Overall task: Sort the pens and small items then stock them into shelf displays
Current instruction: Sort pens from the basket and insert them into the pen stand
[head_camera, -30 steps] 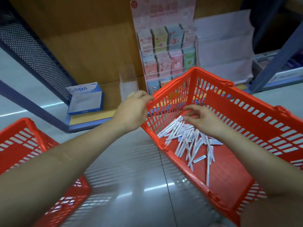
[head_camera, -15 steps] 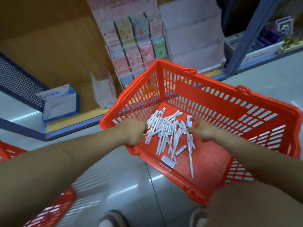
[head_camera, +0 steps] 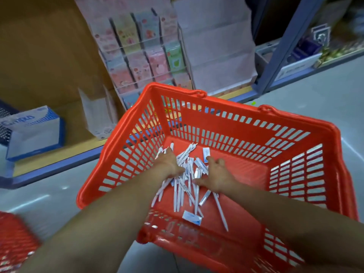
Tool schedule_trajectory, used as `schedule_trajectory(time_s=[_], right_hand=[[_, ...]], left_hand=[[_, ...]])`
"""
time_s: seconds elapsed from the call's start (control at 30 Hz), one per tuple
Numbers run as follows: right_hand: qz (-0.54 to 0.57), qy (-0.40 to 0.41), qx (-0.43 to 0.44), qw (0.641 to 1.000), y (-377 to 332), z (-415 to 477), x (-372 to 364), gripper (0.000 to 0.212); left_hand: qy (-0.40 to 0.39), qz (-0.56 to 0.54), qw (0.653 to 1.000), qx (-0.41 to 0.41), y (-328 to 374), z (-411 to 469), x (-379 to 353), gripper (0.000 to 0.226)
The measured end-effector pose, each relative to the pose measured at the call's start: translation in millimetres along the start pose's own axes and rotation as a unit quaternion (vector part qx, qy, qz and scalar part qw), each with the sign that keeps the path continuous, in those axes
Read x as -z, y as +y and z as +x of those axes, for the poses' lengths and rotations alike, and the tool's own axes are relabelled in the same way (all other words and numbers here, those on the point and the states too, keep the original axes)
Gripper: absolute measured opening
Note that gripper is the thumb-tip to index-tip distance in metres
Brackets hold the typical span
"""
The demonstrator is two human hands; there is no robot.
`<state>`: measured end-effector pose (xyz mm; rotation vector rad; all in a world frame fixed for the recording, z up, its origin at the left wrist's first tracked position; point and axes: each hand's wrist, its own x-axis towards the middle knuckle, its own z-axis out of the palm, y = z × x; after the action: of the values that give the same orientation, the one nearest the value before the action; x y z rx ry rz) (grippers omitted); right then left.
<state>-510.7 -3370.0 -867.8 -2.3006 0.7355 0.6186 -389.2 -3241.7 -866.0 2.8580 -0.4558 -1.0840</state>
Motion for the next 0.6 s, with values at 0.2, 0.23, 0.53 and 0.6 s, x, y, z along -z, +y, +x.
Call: schedule_trajectory(time_s=[0.2,0.23,0.53,0.6], right_hand=[[0.026,0.058,0.031,0.998,0,-1,-27,0.08],[0.026,0.059,0.038,0.997,-1,-2,-30,0.076],[0.046,0.083,0.063,0.994,-6,-9,-38,0.087],[0.073,0.078,0.051,0.993,-5,-7,-35,0.091]], left_hand=[[-0.001,0.015,1.0,0.015,-5,-1,-5,0.047],[-0.015,0.02,1.0,0.01,-7,-1,-5,0.046],[-0.045,-0.013,0.998,-0.032,-13,-6,-15,0.04],[-0.042,-0.041,0.998,-0.024,-16,-7,-15,0.035]])
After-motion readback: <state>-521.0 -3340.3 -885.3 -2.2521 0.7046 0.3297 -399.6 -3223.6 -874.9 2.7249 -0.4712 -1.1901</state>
